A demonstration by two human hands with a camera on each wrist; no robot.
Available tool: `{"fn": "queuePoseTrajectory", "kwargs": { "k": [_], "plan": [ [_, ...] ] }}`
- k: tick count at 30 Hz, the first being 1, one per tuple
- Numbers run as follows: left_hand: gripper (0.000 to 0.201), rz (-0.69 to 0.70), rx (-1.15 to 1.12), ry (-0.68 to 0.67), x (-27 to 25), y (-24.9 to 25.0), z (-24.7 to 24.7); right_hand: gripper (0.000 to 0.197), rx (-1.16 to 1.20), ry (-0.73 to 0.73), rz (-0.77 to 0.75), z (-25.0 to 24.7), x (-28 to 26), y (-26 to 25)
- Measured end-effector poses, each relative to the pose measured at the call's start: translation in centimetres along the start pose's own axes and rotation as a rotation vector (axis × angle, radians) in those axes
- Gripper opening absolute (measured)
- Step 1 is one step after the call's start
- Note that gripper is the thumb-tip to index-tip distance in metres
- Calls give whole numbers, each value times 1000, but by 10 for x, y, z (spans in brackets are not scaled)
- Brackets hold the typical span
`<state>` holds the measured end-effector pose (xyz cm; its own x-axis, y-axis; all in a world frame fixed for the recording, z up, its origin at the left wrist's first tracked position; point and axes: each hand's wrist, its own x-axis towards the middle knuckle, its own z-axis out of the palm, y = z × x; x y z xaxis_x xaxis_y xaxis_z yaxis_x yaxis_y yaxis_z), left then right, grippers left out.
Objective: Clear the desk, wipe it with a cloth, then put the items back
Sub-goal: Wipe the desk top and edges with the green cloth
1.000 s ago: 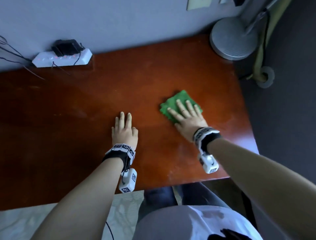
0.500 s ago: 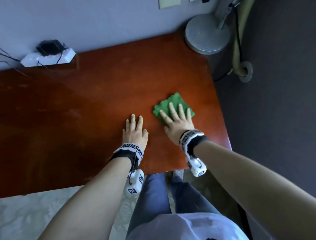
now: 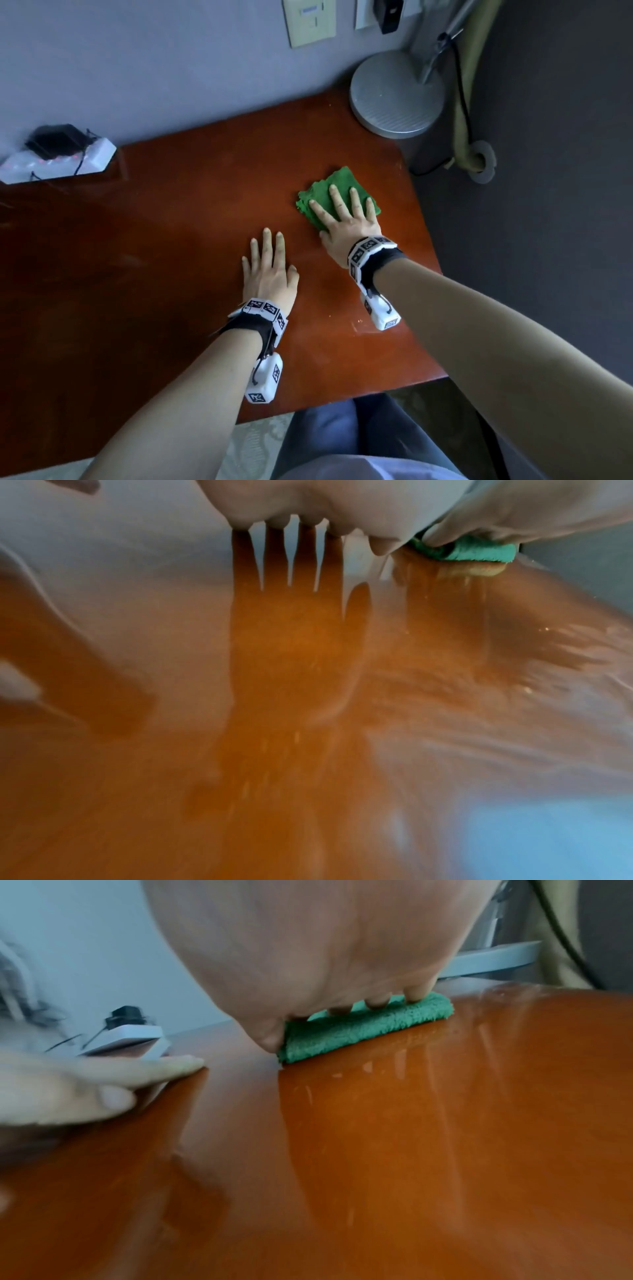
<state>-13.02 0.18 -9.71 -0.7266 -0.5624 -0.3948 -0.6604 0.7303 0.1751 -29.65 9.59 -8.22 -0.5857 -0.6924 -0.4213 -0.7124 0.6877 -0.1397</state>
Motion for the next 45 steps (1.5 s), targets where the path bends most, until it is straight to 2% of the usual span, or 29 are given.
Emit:
{"fn": "queuePoseTrajectory", "kwargs": {
  "k": [7,10,13,15,18,20,27,34,40,45],
  "plan": [
    [67,65,-4,-20,58,16,-23,68,229,57,364,-21,28,61],
    [67,70,5,-15,75,22,-30,68,275,64,434,-22,29,71],
    [67,83,3,-18,91,25,-36,70,292,73,475,-26,38,60],
    [67,103,4,-8,101,26,-40,71,260,85,422,-28,45,50],
    [67,133,12,19,112,24,-44,73,146,88,220,-27,58,35],
    [68,156,24,19,116,20,-46,75,117,96,162,-30,75,25],
    [69,267,38,30,125,0,-48,74,137,77,125,-64,157,0],
    [68,306,9,8,133,-9,-51,74,145,157,227,-82,196,-10],
    [68,288,-10,-27,138,-7,-56,71,158,135,229,-91,199,-3],
    [69,248,-29,-36,136,2,-56,69,188,118,202,-83,162,5]
  ]
}}
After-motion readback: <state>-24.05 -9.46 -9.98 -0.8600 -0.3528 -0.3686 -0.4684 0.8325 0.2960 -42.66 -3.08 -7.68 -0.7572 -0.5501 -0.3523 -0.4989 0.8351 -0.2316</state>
